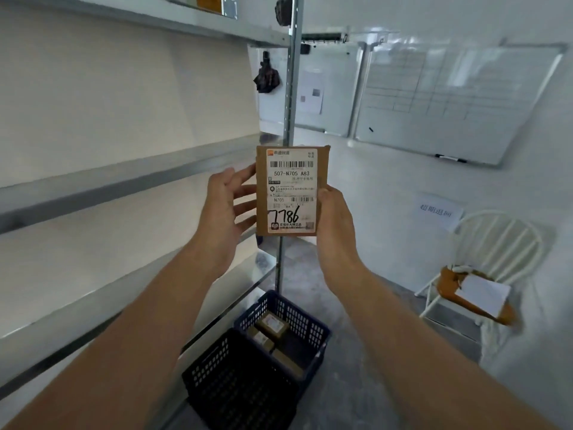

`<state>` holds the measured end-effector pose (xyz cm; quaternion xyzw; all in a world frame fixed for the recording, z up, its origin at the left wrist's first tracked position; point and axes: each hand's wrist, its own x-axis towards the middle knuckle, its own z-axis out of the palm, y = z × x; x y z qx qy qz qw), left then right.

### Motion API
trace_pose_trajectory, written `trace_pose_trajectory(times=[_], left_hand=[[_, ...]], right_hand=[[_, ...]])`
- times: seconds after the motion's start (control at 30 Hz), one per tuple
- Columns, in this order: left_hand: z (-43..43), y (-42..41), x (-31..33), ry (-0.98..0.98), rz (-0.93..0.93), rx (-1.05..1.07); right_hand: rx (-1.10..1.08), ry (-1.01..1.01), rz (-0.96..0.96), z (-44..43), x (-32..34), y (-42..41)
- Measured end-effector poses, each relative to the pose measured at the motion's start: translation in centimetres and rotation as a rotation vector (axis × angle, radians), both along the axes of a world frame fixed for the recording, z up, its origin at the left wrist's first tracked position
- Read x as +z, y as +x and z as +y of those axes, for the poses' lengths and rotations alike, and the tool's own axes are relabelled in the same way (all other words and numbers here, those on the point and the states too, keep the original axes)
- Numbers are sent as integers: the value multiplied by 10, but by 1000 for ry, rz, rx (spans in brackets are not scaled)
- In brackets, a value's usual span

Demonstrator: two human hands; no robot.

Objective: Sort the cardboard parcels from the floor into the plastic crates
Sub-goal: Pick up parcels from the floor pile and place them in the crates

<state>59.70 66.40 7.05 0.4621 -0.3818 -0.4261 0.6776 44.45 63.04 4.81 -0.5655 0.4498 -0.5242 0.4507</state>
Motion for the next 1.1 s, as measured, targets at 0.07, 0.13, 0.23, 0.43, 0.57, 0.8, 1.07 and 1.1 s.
trace_pose_trajectory(times=[0.07,0.13,0.23,0.43,0.57,0.8,1.07,1.1], left_hand=[[-31,-7,-8,38,5,-38],[-58,-14,-16,65,9,-65],[-98,-28,-25,93,7,-82],[-179,-77,-55,124,3,-37],[-227,-115,-86,171,-1,50],[-290,-145,-143,279,105,220],[-351,-103,-206,447,206,400],[-361,-96,-214,463,225,402]], right_hand=[[-44,28,1,-25,-10,-8],[-82,60,3,-50,-17,-17],[-100,89,29,-89,-27,-33],[-78,123,55,-179,-55,-79],[7,193,50,-242,-84,-110],[220,246,116,-332,-136,-137],[381,366,203,-414,-203,-81],[376,374,223,-425,-211,-72]])
